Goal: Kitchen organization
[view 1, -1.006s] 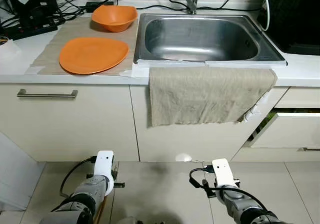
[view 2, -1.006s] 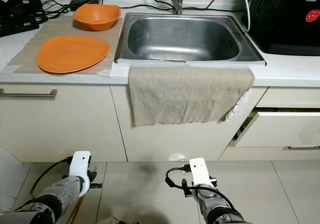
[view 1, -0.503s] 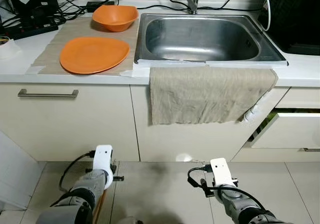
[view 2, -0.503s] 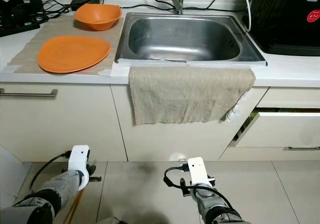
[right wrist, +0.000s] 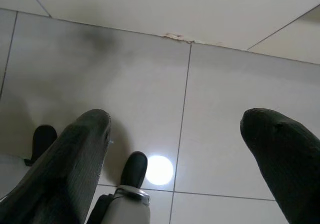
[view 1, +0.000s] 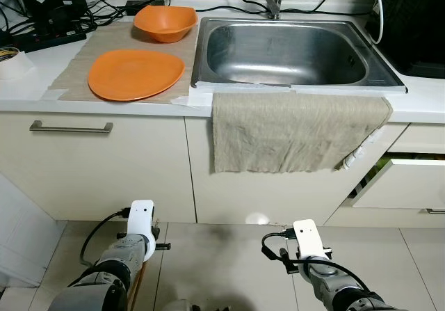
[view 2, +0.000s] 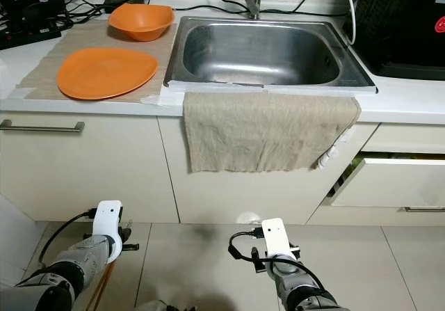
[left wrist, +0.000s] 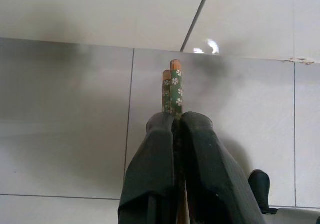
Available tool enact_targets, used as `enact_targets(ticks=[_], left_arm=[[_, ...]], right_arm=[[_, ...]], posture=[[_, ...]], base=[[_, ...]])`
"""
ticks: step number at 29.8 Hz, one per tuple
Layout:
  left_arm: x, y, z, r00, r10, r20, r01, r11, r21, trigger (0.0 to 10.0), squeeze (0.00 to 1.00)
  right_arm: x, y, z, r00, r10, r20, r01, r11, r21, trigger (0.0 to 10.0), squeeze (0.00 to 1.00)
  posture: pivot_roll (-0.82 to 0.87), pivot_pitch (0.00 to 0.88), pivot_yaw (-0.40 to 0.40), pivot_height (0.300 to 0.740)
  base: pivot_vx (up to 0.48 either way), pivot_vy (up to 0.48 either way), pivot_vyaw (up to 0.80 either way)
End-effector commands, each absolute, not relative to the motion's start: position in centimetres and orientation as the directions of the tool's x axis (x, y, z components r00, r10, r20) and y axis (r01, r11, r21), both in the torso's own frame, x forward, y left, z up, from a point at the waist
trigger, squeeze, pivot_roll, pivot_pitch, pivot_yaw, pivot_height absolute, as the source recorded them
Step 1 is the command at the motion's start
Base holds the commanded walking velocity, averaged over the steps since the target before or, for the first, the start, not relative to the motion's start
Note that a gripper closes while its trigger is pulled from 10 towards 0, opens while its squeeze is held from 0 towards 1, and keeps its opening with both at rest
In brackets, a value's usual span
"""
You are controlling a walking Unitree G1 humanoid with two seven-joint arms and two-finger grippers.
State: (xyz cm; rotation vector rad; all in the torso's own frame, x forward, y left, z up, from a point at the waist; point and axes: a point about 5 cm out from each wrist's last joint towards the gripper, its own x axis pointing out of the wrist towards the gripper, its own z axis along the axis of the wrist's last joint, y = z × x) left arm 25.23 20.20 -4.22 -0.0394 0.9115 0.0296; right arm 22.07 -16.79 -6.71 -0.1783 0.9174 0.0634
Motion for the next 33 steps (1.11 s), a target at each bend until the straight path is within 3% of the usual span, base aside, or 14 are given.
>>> enact_targets(ticks=[1, 33], left_arm=[[24.97, 20.5, -4.36, 0.609, 0.024, -0.793, -0.053, 0.999, -0.01, 10.0, 0.0], [24.51, 20.42, -4.72, 0.599, 0.028, -0.8, -0.072, 0.997, -0.019, 10.0, 0.0]], right_arm=[[22.37, -17.08, -6.51, 0.614, -0.036, -0.788, -0.12, 0.983, -0.139, 10.0, 0.0], [22.19, -17.28, -6.59, 0.613, -0.033, -0.789, -0.143, 0.978, -0.152, 10.0, 0.0]], posture=[[0.05, 0.0, -0.007, 0.732], [0.04, 0.0, -0.011, 0.732]], base=[[0.0, 0.0, 0.0], [0.0, 0.0, 0.0]])
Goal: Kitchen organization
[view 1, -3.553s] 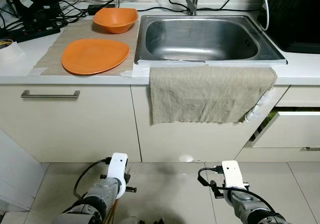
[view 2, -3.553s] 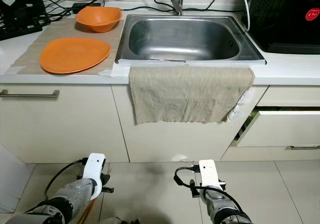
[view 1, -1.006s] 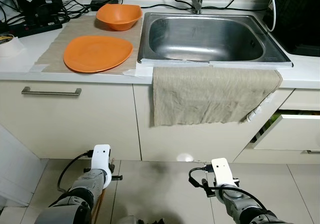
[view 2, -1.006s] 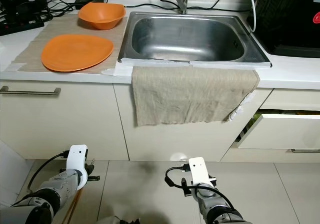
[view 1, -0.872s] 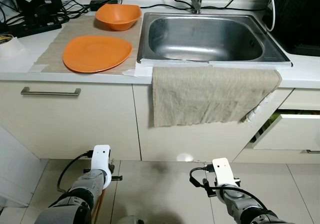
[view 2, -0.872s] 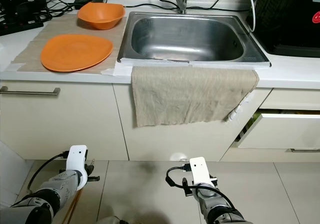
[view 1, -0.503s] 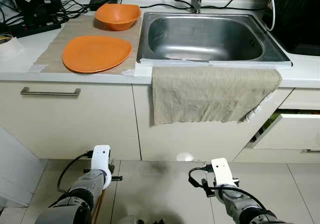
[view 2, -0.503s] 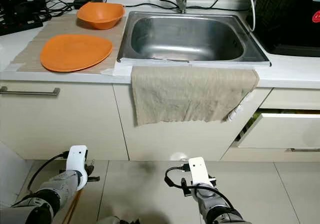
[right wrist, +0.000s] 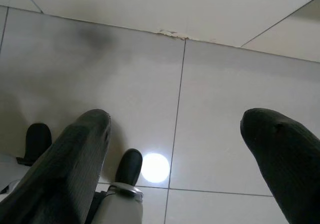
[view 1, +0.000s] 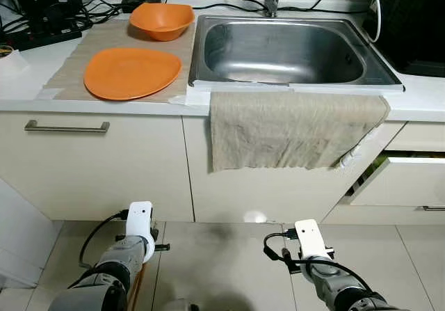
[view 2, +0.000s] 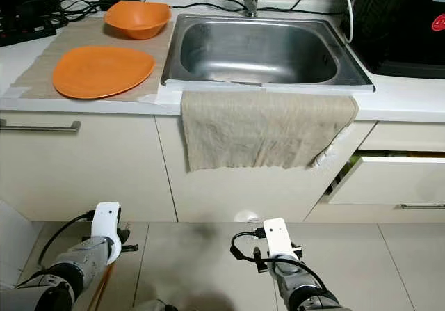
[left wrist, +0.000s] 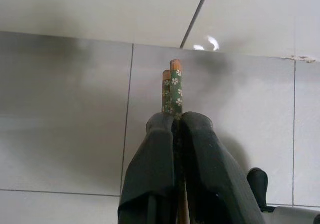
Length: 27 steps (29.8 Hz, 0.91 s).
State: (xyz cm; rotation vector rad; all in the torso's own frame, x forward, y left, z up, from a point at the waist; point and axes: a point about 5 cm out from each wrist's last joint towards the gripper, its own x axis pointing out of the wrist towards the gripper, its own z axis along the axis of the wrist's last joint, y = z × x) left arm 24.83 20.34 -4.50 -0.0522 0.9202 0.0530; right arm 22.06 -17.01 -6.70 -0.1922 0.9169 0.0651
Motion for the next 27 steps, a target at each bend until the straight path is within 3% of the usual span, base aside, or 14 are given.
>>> enact_targets(ticks=[1, 27], left_arm=[[24.5, 20.46, -4.72, 0.599, 0.029, -0.8, -0.072, 0.997, -0.018, 10.0, 0.0], [24.93, 20.12, -4.47, 0.611, 0.024, -0.791, -0.072, 0.997, -0.026, 10.0, 0.0]], right_arm=[[22.16, -17.33, -6.61, 0.613, -0.036, -0.789, -0.14, 0.978, -0.154, 10.0, 0.0], [22.48, -17.39, -6.4, 0.62, -0.038, -0.784, -0.143, 0.977, -0.16, 10.0, 0.0]], posture=[[0.04, 0.0, -0.008, 0.732], [0.04, 0.0, -0.022, 0.732]], base=[[0.0, 0.0, 0.0], [0.0, 0.0, 0.0]])
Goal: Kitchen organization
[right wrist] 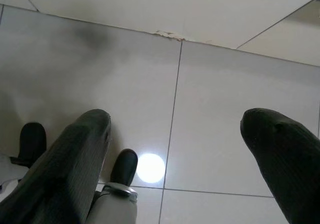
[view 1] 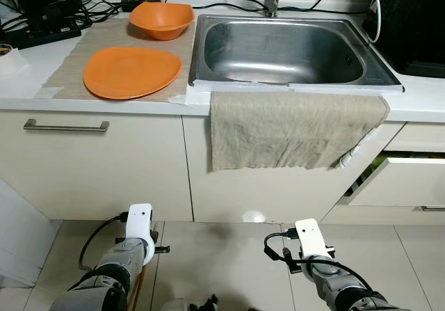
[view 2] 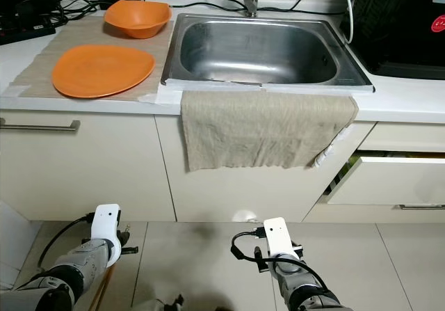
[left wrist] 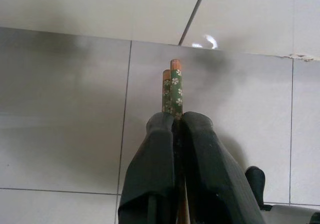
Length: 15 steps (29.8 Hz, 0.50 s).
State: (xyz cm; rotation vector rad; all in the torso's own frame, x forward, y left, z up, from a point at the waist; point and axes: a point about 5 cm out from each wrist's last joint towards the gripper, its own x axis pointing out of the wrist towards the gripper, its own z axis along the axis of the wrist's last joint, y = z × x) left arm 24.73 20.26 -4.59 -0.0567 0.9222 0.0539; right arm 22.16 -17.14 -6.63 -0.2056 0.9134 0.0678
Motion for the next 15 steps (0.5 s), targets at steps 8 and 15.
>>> enact_targets(ticks=[8, 15], left_arm=[[24.43, 20.2, -4.81, 0.596, 0.019, -0.803, -0.039, 0.999, -0.005, 10.0, 0.0], [24.13, 20.52, -4.95, 0.589, 0.025, -0.808, -0.041, 0.999, 0.002, 10.0, 0.0]], right_arm=[[21.97, -17.34, -6.71, 0.61, -0.039, -0.792, -0.14, 0.978, -0.156, 10.0, 0.0], [21.99, -17.25, -6.71, 0.61, -0.033, -0.792, -0.149, 0.977, -0.155, 10.0, 0.0]], posture=[[0.04, 0.0, -0.018, 0.732], [0.03, 0.0, -0.022, 0.732]], base=[[0.0, 0.0, 0.0], [0.0, 0.0, 0.0]])
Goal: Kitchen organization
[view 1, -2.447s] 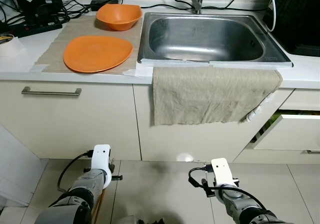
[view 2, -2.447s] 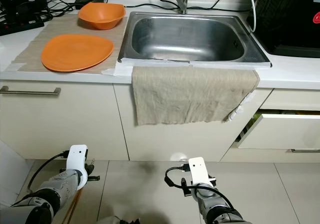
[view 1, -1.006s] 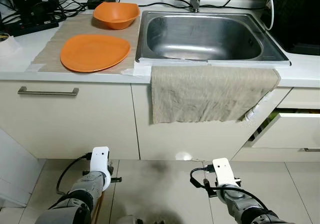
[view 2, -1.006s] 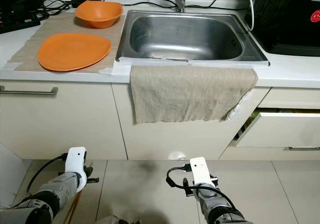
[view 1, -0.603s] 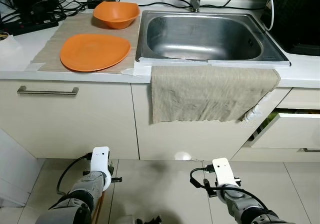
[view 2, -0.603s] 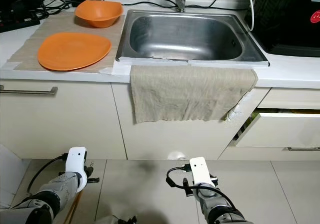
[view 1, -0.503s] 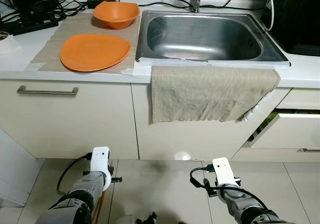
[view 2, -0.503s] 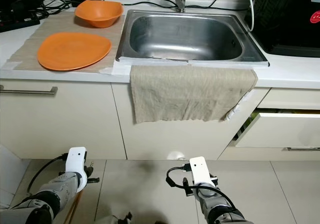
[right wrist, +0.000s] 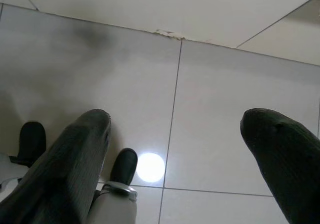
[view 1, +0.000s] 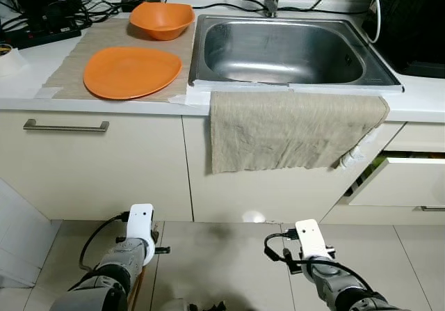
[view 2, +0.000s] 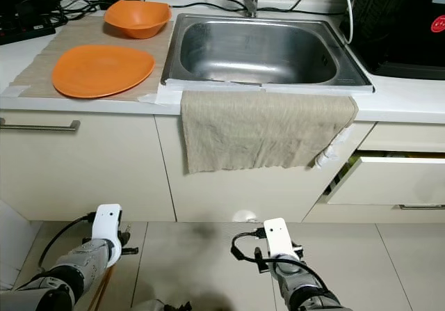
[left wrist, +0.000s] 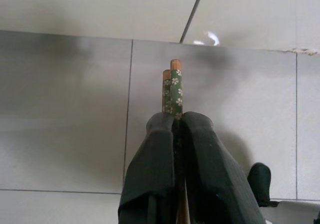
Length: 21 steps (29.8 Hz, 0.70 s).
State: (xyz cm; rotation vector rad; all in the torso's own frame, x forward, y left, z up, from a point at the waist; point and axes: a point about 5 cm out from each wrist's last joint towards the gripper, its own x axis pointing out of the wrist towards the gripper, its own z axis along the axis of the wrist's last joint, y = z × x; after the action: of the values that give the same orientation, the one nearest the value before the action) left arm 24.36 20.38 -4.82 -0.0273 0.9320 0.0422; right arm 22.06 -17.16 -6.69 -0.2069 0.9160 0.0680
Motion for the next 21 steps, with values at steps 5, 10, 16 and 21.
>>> enact_targets(ticks=[5, 10, 16, 21], left_arm=[[24.12, 20.55, -4.96, 0.589, 0.028, -0.807, -0.055, 0.998, -0.006, 10.0, 0.0], [24.25, 20.45, -4.89, 0.587, 0.027, -0.809, -0.04, 0.999, 0.004, 10.0, 0.0], [24.46, 20.28, -4.77, 0.589, 0.016, -0.808, -0.01, 1.0, 0.012, 10.0, 0.0], [24.63, 20.51, -4.6, 0.588, 0.014, -0.809, 0.008, 1.0, 0.023, 10.0, 0.0]], right_arm=[[21.72, -17.4, -6.86, 0.605, -0.038, -0.796, -0.148, 0.976, -0.159, 10.0, 0.0], [21.6, -17.19, -6.94, 0.603, -0.035, -0.797, -0.145, 0.977, -0.153, 10.0, 0.0], [21.15, -17.11, -7.21, 0.597, -0.044, -0.801, -0.123, 0.982, -0.146, 10.0, 0.0], [20.97, -16.8, -7.33, 0.595, -0.041, -0.803, -0.122, 0.982, -0.141, 10.0, 0.0]], posture=[[0.03, 0.0, -0.022, 0.732], [0.02, 0.0, -0.003, 0.732], [0.0, 0.0, 0.02, 0.732], [0.0, 0.0, 0.054, 0.732]], base=[[0.0, 0.0, 0.0], [0.0, 0.0, 0.0], [0.0, 0.0, 0.0], [0.0, 0.0, 0.0]])
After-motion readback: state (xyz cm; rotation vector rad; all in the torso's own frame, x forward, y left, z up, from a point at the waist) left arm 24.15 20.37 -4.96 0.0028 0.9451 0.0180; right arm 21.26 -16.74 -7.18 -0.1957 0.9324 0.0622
